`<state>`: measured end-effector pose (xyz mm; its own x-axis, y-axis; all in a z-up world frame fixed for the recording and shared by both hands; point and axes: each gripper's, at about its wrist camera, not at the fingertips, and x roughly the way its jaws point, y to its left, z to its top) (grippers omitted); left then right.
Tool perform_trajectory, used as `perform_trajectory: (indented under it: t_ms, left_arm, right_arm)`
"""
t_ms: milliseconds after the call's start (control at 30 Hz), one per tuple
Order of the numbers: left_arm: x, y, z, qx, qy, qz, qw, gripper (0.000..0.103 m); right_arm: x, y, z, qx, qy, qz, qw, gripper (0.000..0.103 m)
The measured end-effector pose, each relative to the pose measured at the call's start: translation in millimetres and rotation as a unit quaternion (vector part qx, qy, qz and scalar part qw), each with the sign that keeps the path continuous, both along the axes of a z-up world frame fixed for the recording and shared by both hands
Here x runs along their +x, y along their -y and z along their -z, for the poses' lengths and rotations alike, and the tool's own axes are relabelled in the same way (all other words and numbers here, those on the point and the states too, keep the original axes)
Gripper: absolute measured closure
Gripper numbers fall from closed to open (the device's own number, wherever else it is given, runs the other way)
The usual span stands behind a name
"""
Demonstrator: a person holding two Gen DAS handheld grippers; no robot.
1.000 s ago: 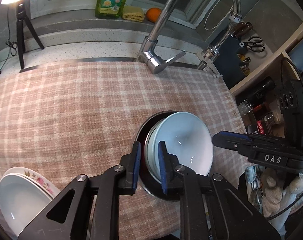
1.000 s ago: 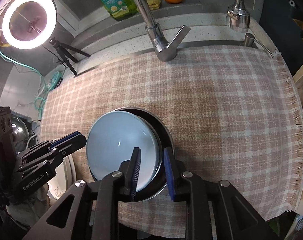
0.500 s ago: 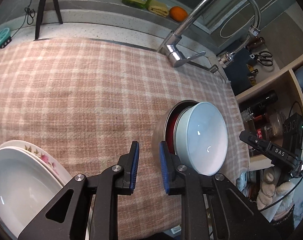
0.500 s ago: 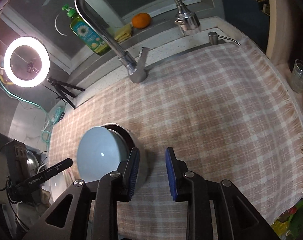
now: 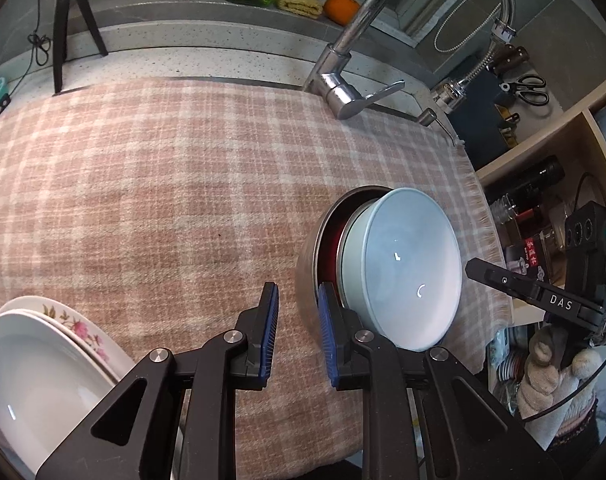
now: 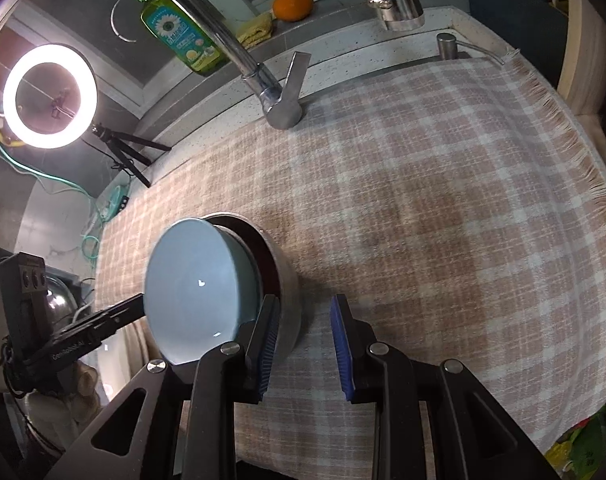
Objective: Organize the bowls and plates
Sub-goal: 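Close the right gripper on the rim of the nested bowl stack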
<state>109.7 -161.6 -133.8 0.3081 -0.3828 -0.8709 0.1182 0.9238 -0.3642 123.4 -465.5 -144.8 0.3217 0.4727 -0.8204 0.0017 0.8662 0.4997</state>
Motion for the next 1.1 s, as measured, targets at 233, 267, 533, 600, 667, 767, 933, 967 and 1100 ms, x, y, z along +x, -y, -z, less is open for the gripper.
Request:
perform_trajectory:
  t_ms: [233,267,533,600,667,767,933,967,1100]
  left_arm:
    - [7.3,4.1,4.6,0.005,-0.006,0.007,0.9999,0.084]
    - [8.5,5.6,5.3,0.007,-0.007,0.011,0.9999,0.084]
    - [17.1,12.0,18.1,0.006,-0.028,0.021,0.9994,0.085]
    - [18.4,12.7,20.5,0.006,-0.032,0.023,0.9992,0.085]
    - [19.4,13.2,20.5,0.007,-0.030,0.023,0.9993,0.085]
    - [20.7,12.5,20.7,0.003,-0.030,0.023,0.9993,0.087]
    - [21.3,13.4,21.3,-0.004,-0.029,0.023,0.9993,0.093]
    - [21.2,13.9,21.1,-0.005,-0.029,0.024,0.9993,0.094]
    - [21.8,12.9,21.8,-0.011,-0.030,0.022,0.9993,0.094]
  right_arm:
    - [9.1,-10.0,7.1,0.007,-0.014,-0.013,1.000,0.079]
    - [10.4,-11.0,8.3,0.007,-0.016,-0.015,1.000,0.079]
    - [19.2,-15.6,20.8,0.009,-0.038,-0.017,0.999,0.079]
    - [20.5,-15.9,20.9,0.009,-0.039,-0.019,0.999,0.079]
    - [21.8,-15.4,21.6,0.010,-0.040,-0.018,0.999,0.079]
    - [23.7,-13.2,24.0,0.025,-0.048,-0.014,0.998,0.082]
    - [25.1,-14.0,23.7,0.032,-0.053,-0.021,0.998,0.087]
    - [26.1,-15.2,23.3,0.033,-0.054,-0.023,0.998,0.090]
    - [28.7,-15.4,23.8,0.037,-0.060,-0.026,0.997,0.092]
